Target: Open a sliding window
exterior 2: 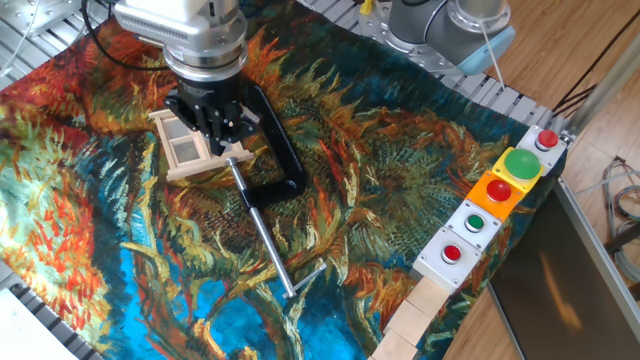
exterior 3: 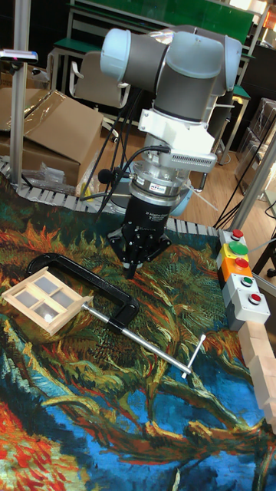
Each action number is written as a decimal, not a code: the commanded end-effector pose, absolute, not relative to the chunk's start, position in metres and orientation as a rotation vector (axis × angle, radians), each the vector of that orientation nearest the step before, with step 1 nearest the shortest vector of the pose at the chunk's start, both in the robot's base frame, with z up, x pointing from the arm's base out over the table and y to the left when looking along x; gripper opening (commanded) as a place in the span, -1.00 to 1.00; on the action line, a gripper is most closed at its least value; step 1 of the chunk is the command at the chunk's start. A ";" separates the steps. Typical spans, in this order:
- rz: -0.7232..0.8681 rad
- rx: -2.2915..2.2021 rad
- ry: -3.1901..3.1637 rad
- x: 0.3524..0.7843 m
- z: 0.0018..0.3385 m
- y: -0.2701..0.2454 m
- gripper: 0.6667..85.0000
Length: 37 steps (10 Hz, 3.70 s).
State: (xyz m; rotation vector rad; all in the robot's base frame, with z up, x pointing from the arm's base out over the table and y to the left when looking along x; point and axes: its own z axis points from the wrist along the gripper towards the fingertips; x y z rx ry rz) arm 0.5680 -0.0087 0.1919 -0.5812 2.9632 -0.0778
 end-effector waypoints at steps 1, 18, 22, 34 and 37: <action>-0.142 -0.669 2.899 0.575 0.195 -0.019 -0.98; -0.134 -0.793 2.964 0.515 0.112 -0.097 -0.98; -0.229 -0.841 2.959 0.508 0.096 -0.125 -0.98; -0.189 -0.773 2.980 0.519 0.046 -0.122 -0.98; -0.256 -0.763 3.038 0.488 0.051 -0.133 -0.98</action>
